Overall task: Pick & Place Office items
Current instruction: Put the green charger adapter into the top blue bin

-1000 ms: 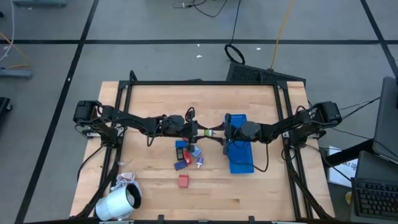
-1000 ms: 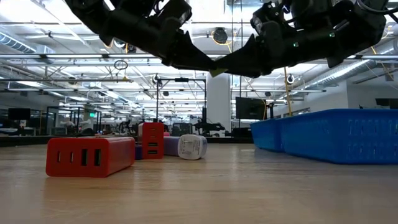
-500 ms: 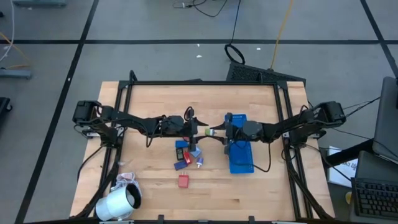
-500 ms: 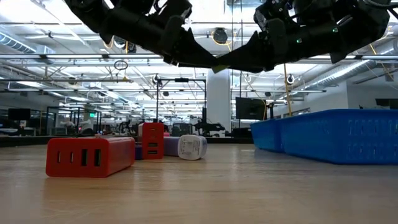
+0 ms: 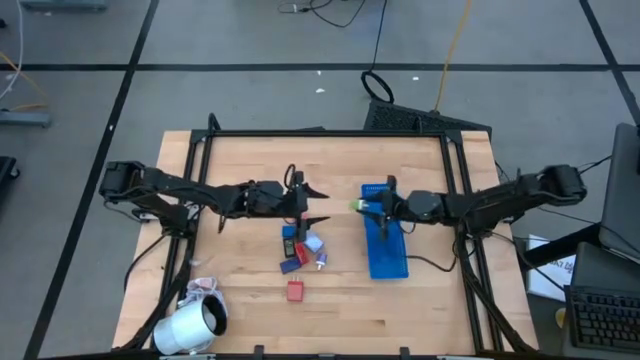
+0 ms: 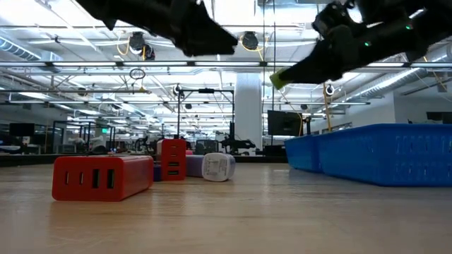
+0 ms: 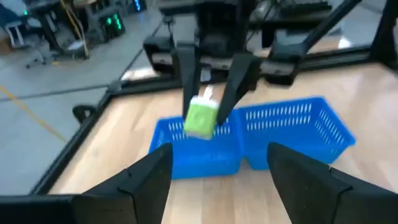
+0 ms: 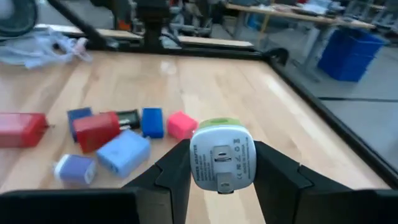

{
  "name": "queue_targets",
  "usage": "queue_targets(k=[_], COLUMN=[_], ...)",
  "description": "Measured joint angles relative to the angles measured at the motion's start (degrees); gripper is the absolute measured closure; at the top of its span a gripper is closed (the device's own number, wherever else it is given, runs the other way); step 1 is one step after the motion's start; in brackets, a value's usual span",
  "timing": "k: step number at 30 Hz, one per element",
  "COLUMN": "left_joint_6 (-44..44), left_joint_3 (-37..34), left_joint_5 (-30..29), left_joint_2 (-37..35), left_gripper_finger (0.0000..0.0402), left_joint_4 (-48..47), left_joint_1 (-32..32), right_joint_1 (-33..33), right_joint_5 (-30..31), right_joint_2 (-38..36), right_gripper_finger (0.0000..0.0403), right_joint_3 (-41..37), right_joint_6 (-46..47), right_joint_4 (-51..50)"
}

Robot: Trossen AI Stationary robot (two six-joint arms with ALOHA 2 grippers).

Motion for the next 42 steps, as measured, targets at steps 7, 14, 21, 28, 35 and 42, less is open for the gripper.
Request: queue_targets(k=[7,14,21,28,35,42], left_joint_6=[-5.0,-11.8,-15.2,-14.9,-13.5,-13.5], left_joint_3=[-2.8,-11.5,-14.8,-14.8,-14.8,-14.8], left_joint_5=[10.8,17.0,17.0,17.0,17.0,17.0], left_joint_2=[-2.2,-2.1,-2.1,-2.1,-2.1,-2.1], left_gripper_finger=[0.0151,0.0158,0.0151,0.0137,0.0143,0.0157], left_joint_4=[1.0,15.9,21.8,21.7,21.7,21.4], left_joint_1=[5.8,12.1,13.7,12.6,12.5,12.2], right_joint_1=[-0.5,-2.4,-5.0,-6.0,-9.3,-13.8], right_joint_5=[6.3,6.9,6.7,6.5,2.2,-5.8], right_joint_2=[-7.4,-10.3,-10.1,-9.1,-2.3,7.5], right_gripper_finger=[0.0273,0.0273,0.0273,0.0273,0.0273,0.0273], right_joint_3=[-10.9,-19.0,-21.3,-10.3,5.5,11.9], right_joint_6=[3.6,7.5,12.7,19.4,22.3,25.0], right_joint_4=[2.8,8.0,7.8,-13.9,-35.0,-42.8])
